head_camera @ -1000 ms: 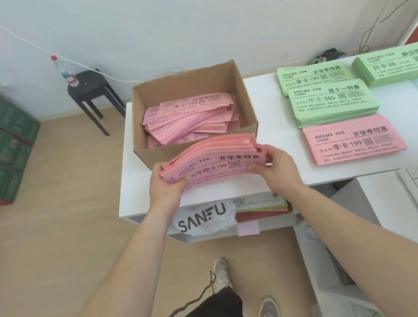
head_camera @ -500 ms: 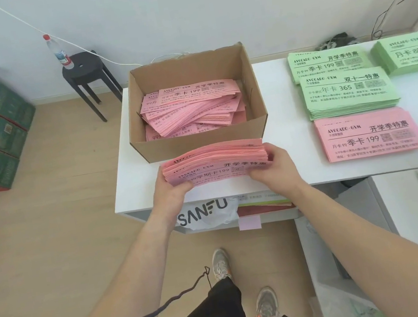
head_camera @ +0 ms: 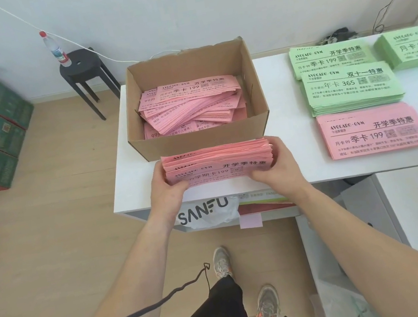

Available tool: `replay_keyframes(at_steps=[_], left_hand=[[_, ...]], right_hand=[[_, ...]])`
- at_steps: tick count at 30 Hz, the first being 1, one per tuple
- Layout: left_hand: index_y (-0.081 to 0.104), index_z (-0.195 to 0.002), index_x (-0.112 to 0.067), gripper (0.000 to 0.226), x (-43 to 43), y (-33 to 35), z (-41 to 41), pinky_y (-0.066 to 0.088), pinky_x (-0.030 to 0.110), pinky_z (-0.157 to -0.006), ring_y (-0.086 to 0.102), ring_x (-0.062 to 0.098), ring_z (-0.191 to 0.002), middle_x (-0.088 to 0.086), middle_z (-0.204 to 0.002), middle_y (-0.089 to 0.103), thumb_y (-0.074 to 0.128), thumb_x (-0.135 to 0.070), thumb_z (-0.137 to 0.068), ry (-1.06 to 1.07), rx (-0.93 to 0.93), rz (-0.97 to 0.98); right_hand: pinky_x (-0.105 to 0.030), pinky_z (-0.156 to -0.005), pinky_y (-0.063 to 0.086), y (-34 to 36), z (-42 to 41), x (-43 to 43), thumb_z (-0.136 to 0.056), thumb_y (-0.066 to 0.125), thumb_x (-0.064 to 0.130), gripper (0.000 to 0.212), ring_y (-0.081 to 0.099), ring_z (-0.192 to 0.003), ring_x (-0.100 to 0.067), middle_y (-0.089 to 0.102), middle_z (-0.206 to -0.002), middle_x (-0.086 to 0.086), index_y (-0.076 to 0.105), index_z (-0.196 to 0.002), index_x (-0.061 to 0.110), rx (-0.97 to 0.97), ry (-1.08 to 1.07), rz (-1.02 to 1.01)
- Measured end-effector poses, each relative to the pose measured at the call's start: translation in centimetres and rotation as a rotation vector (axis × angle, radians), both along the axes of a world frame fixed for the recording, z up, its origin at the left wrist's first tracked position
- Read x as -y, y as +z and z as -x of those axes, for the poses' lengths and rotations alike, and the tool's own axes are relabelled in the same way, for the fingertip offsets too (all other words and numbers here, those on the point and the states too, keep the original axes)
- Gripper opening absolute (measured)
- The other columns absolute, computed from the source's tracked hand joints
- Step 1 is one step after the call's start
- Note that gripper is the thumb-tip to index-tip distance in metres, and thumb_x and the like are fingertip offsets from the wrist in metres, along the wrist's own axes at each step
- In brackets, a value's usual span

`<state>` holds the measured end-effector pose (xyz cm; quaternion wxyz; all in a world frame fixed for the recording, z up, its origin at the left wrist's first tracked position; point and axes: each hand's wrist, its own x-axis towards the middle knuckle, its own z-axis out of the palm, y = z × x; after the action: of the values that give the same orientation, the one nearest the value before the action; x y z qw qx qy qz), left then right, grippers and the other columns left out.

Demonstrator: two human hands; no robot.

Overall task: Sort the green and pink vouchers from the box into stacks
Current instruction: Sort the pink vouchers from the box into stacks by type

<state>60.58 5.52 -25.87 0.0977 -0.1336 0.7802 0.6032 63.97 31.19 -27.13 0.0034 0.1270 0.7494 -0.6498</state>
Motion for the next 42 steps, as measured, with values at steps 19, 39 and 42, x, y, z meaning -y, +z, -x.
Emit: replay_keyframes(at_steps=[19, 39, 42], left_hand=[[0.058, -0.127, -0.020, 0.047, -1.5, -0.7, 0.6, 0.050, 0.022, -0.095, 0.066, -0.003, -0.102, -0.012, -0.109, 0.072, 0.073, -0.003, -0.085, 0.021, -0.066, 0.024], [0.057, -0.125, -0.019, 0.045, 0.5, 1.1, 1.2, 0.049, 0.035, -0.091, 0.065, 0.017, -0.106, -0.007, -0.115, 0.070, 0.079, -0.020, -0.086, -0.242, 0.007, 0.299], [0.057, -0.118, -0.017, 0.042, 0.0, 2.3, 1.2, 0.049, 0.034, -0.089, 0.065, 0.018, -0.103, -0.005, -0.113, 0.069, 0.081, -0.019, -0.083, -0.295, 0.105, 0.332]], right_hand=[[-0.021, -0.085, 0.055, 0.1, 0.5, 2.1, -0.082, 0.076, -0.006, 0.042, 0.070, -0.099, -0.007, 0.073, -0.103, 0.007, 0.061, -0.104, 0.027, -0.057, -0.043, -0.049], [-0.025, -0.086, 0.054, 2.7, 0.5, 0.5, -0.080, 0.081, 0.007, 0.048, 0.069, -0.101, -0.005, 0.073, -0.109, 0.013, 0.062, -0.120, 0.026, 0.140, 0.074, -0.147], [-0.016, -0.073, 0.051, 4.0, -0.2, -0.4, -0.080, 0.081, 0.007, 0.046, 0.068, -0.095, -0.001, 0.072, -0.106, 0.016, 0.062, -0.118, 0.025, 0.245, 0.135, -0.162]])
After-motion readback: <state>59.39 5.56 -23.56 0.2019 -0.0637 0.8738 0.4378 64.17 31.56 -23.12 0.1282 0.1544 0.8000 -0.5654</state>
